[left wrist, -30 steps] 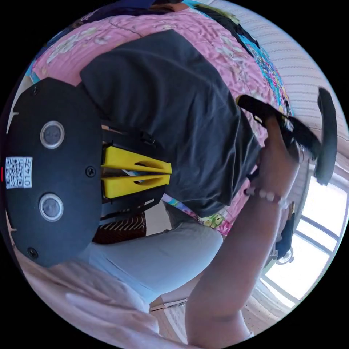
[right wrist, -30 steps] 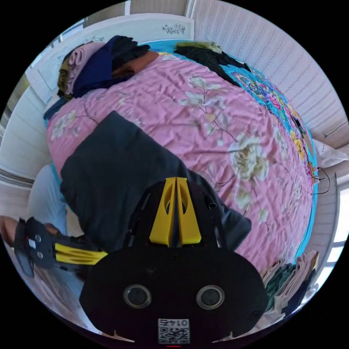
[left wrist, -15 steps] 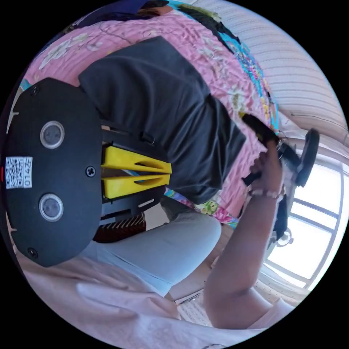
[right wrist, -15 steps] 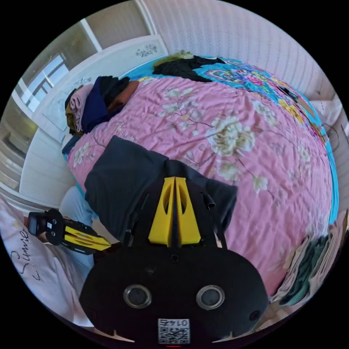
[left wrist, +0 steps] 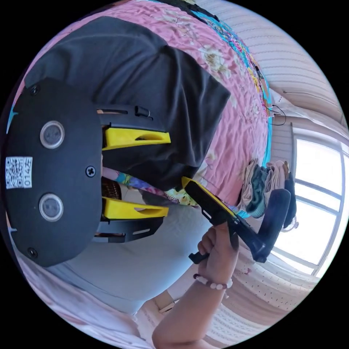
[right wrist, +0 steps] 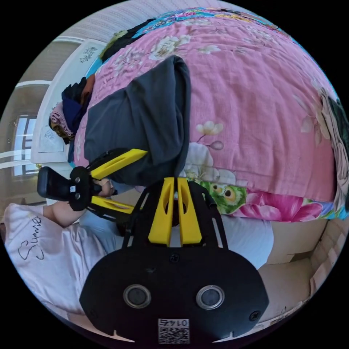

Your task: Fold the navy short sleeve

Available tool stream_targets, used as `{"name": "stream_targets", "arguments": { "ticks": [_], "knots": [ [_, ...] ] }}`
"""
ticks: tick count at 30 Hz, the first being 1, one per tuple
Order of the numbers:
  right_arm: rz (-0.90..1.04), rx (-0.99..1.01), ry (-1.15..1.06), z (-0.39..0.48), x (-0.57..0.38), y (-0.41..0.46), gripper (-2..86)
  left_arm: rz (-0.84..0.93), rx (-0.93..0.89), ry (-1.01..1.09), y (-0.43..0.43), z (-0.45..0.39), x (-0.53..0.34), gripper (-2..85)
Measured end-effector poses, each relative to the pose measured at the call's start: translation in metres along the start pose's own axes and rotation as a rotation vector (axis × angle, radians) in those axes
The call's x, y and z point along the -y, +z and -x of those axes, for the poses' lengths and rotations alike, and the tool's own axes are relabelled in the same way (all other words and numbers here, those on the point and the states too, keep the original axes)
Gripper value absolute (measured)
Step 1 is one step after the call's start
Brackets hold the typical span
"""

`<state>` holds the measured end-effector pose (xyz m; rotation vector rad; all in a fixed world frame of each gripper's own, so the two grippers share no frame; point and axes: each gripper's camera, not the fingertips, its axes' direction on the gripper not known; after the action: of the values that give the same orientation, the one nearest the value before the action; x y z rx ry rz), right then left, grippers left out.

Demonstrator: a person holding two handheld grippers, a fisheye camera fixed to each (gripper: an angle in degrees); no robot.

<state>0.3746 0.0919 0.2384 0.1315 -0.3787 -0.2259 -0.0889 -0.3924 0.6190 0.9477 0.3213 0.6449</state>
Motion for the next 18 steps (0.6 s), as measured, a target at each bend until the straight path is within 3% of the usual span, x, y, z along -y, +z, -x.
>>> {"name": "stream_targets", "arguments": {
  "ticks": [4, 7, 10, 13, 18],
  "knots": [
    [-0.083, 0.268, -0.059, -0.01, -0.003, -0.022, 1.4, -0.038, 0.052, 0.048, -0.006, -0.012, 0.016, 17.8],
    [-0.111, 0.408, -0.123, -0.015, 0.004, -0.025, 1.8, 0.021, 0.087, -0.041, -0.004, -0.002, 0.025, 10.7],
    [-0.15, 0.431, -0.138, -0.028, 0.012, -0.031, 5.5, 0.003, 0.107, -0.112, -0.014, 0.012, 0.026, 1.4],
    [-0.325, 0.41, -0.01, -0.06, 0.021, -0.037, 15.4, -0.015, 0.089, -0.101, -0.022, 0.018, 0.028, -0.1],
    [-0.448, 0.485, 0.084, -0.091, 0.061, -0.014, 16.3, -0.035, 0.098, -0.1, -0.034, 0.016, 0.029, -0.6]
  ]
}}
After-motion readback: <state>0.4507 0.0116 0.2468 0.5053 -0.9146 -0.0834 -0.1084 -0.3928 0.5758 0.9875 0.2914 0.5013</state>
